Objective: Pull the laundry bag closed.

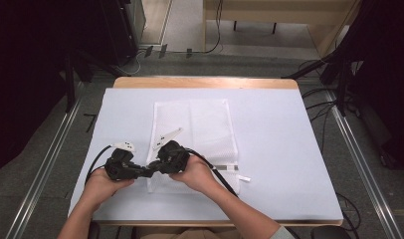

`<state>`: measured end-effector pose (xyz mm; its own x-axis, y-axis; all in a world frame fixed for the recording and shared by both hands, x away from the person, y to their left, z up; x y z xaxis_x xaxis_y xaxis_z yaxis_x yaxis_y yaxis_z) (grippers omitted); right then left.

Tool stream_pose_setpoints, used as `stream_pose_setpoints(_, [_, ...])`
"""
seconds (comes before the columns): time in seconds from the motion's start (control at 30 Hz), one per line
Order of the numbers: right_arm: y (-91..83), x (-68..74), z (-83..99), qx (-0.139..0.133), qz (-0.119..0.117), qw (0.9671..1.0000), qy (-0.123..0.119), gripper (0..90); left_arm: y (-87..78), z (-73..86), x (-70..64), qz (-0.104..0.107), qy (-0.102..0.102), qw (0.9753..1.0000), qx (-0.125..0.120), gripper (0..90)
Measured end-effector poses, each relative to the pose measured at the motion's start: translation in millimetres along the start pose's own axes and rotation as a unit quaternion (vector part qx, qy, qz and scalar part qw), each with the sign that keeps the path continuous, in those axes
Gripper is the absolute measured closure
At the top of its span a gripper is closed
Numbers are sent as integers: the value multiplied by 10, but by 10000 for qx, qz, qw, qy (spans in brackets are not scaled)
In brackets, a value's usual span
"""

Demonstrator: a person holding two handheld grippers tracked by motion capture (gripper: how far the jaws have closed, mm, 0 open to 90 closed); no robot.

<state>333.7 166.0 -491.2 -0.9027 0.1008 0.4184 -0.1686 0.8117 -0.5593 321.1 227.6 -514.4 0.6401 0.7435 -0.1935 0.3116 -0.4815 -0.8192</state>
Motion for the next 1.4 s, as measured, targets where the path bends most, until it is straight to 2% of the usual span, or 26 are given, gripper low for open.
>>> stream_pose_setpoints(0.37, [12, -77, 59, -79, -6, 9998, 195, 884, -17, -5, 2, -21, -43, 9999, 92, 889])
stream_pose_setpoints(0.47, [12, -87, 70, -97, -6, 9998, 156, 885, -27, -2, 5, 3, -63, 9999, 93, 890])
stream_pose_setpoints(0.53, [5, -105, 87, -80, 95, 9999, 85, 886, -46, -2, 20, -49, -57, 10000, 53, 891])
stream_pose_setpoints(0.67, [-25, -146, 140, -48, 123, 9997, 185, 886, -50, 25, 34, -48, -20, 10000, 74, 892])
stream_pose_setpoints(0.73, [-44, -136, 152, -17, 148, 9999, 66, 885, -49, 13, 23, -39, -6, 10000, 3, 891])
stream_pose_setpoints(0.83, [-73, -133, 152, -22, 128, 9999, 25, 885, -63, 4, 22, -39, -2, 10000, -42, 890])
stream_pose_setpoints(0.93, [-123, -177, 184, -44, 124, 9999, 107, 885, -64, 8, 33, -10, -39, 10000, -47, 889])
stream_pose_setpoints(1.13, [-145, -185, 223, -34, 92, 9999, 44, 884, -53, 10, 5, -2, 16, 10000, -30, 889])
stream_pose_setpoints(1.27, [-186, -226, 272, 16, 161, 9998, 93, 884, -58, 25, 20, 37, -36, 10000, 31, 888])
stream_pose_setpoints(1.4, [-248, -272, 330, 3, 196, 9997, 160, 884, -70, 15, 24, 25, -47, 10000, -15, 888])
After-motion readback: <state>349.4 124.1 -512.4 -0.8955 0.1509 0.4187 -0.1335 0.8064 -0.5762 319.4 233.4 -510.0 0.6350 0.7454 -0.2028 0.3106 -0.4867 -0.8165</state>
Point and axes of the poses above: each handheld gripper's, and its own axes: y roughly forward along the jaws, z roughly out of its underside, x roughly to its left, the point moved 10 cm from there along y, roughly forward along the jaws, and after that the axes turned 14 degrees about -z, right-handed, at the moved point
